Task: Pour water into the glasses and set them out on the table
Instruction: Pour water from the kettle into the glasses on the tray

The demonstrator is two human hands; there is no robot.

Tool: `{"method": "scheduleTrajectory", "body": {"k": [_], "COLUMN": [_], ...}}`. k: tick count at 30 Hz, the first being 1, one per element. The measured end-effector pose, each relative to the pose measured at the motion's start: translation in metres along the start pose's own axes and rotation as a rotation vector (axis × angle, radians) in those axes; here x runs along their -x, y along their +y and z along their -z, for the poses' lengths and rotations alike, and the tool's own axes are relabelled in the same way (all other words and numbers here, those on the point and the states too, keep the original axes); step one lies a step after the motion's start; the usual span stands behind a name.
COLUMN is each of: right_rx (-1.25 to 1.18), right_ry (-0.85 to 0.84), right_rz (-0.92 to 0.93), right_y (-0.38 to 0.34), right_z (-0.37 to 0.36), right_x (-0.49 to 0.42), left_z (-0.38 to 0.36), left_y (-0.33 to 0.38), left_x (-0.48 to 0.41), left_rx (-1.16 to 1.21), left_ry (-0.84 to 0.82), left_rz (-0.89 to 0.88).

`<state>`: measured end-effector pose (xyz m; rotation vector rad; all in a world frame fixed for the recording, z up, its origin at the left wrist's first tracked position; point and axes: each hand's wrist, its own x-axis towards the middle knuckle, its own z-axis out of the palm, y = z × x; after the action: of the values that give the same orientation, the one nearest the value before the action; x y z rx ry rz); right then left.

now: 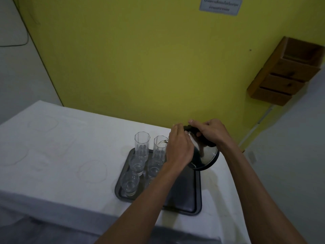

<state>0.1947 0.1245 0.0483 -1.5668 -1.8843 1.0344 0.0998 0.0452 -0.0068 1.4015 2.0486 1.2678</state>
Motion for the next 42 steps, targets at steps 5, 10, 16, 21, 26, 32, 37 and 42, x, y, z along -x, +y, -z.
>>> {"method": "scheduleTrajectory", "body": {"k": [5,10,16,21,26,32,37,42], "right_rx": [-0.001,0.008,0.018,0.032,0.034,0.023,0.036,0.027], "right_ry": [-0.008,-0.009,-0.015,-0.014,-0.019,-0.024,-0.028,-0.036], "right_rz": [0.000,0.015,0.015,0.013,0.002,-0.005,-0.008,-0.008], "right_y": [-0.0016,-0.0005,-0.0001,-0.0007,-0.0013,-0.0026,-0.0040,-0.0030], "right_z": [0.0012,0.0016,0.0031,0.0042,0.0046,0.0042,0.0036,0.0038], "right_x": [-0.0010,-0.0033,-0.0055,-0.0049,-0.0045,-0.0035,-0.0033,-0.0040], "left_z": [0.0005,0.0021,0.0001,-0.0016,-0.0023,-0.0017,-0.0013,-0.0014], "left_y": [0.0007,0.0044,0.0046,0.0044,0.0047,0.0041,0.0042,0.0033], "left_x": [0.0010,0.0059,0.0058,0.0062,0.0054,0.0047,0.0054,0.0049], "left_rx": [0.002,0.025,0.031,0.022,0.015,0.004,0.009,0.008], "left_ry": [0.006,0.018,0.033,0.013,0.005,0.017,0.022,0.022], "left_rz": [-0.003,-0.001,-0.007,0.010,0.021,0.023,0.019,0.018]}}
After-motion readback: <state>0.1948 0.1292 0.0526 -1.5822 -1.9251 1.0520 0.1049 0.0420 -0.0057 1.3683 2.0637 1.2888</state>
